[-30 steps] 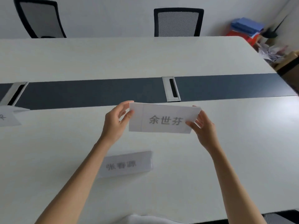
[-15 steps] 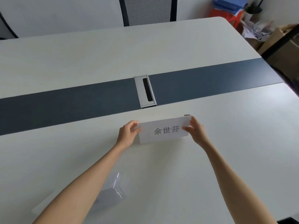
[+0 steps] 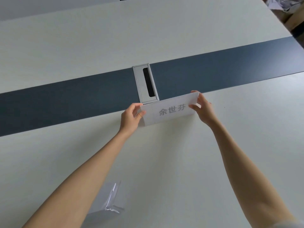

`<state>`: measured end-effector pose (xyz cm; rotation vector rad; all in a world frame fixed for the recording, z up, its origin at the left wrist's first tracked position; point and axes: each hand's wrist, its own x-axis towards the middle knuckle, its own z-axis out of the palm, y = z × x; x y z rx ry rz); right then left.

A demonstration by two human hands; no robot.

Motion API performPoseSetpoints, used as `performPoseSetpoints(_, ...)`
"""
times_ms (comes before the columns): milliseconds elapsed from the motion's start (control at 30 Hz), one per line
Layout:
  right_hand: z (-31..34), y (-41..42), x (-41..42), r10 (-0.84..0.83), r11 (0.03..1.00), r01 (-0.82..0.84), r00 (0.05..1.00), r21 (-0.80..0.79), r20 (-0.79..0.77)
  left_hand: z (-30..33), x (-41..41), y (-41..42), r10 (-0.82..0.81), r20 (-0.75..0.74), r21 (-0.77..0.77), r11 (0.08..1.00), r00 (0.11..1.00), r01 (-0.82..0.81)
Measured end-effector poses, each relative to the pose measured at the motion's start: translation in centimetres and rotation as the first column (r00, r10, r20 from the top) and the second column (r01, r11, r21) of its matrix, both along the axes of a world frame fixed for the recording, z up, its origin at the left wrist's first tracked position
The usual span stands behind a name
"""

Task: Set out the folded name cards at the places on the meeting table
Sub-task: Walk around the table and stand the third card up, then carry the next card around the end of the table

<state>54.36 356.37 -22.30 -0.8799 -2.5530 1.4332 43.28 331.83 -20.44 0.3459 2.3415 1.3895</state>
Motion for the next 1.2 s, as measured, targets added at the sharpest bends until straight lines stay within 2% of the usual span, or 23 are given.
performPoseSetpoints(300, -0.2, -0.1, -0.2, -0.006, 1.0, 0.006, 1.0, -0.001, 0.023, -0.1, 0.2, 0.7, 0.002, -0.006, -0.015, 1.0, 1.0, -0.002)
performPoseSetpoints(400, 0.3, -0.5, 0.2, -0.007, 0.999, 0.009, 0.999, -0.036, 0.046, 0.2, 0.3, 0.4, -0.04, 0.032, -0.017, 0.999, 0.999, 0.04)
performPoseSetpoints(500, 0.8, -2.2, 1.9, -0.177, 0.969, 0.175, 0.984, -0.176, 0.007, 1.3, 0.3, -0.9, -0.078, 0.084, -0.009, 0.997, 0.993, 0.079)
performPoseSetpoints(567, 0.9, -4.5, 3.9, -0.329, 0.928, 0.326, 0.944, -0.181, 0.011, 2.5, 0.2, -2.9, -0.095, 0.095, -0.03, 0.995, 0.991, 0.098)
performPoseSetpoints(633, 0.7, -7.6, 6.3, -0.368, 0.916, 0.369, 0.929, -0.156, 0.038, 4.1, 0.5, -5.7, -0.115, 0.1, -0.066, 0.99, 0.988, 0.122)
performPoseSetpoints(700, 0.2, -11.4, 8.6, -0.285, 0.932, 0.297, 0.955, -0.208, 0.086, 5.7, 1.5, -9.1, -0.096, 0.082, -0.079, 0.992, 0.992, 0.103)
performPoseSetpoints(800, 0.1, -17.7, 11.3, -0.052, 0.947, 0.097, 0.987, -0.306, 0.151, 7.7, 3.9, -14.6, -0.009, -0.02, -0.098, 0.995, 1.0, 0.007)
performPoseSetpoints(933, 2.5, -25.1, 13.4, 0.207, 0.899, -0.146, 0.972, -0.412, 0.107, 9.4, 7.0, -21.7, 0.097, -0.1, -0.146, 0.983, 0.99, -0.111)
performPoseSetpoints(1033, 4.0, -28.8, 13.8, 0.297, 0.846, -0.221, 0.951, -0.486, 0.084, 9.2, 9.4, -26.8, 0.214, -0.23, -0.231, 0.936, 0.949, -0.267)
performPoseSetpoints(1100, 4.6, -30.5, 13.8, 0.321, 0.821, -0.239, 0.944, -0.519, 0.073, 8.0, 11.0, -29.7, 0.267, -0.324, -0.335, 0.865, 0.908, -0.374)
performPoseSetpoints(1133, 4.8, -31.2, 13.8, 0.33, 0.815, -0.248, 0.942, -0.524, 0.067, 7.3, 11.9, -31.0, 0.308, -0.313, -0.377, 0.828, 0.898, -0.415)
performPoseSetpoints(1200, 5.4, -32.3, 13.6, 0.336, 0.811, -0.265, 0.941, -0.522, 0.045, 6.0, 13.4, -32.8, 0.411, -0.18, -0.437, 0.781, 0.894, -0.446)
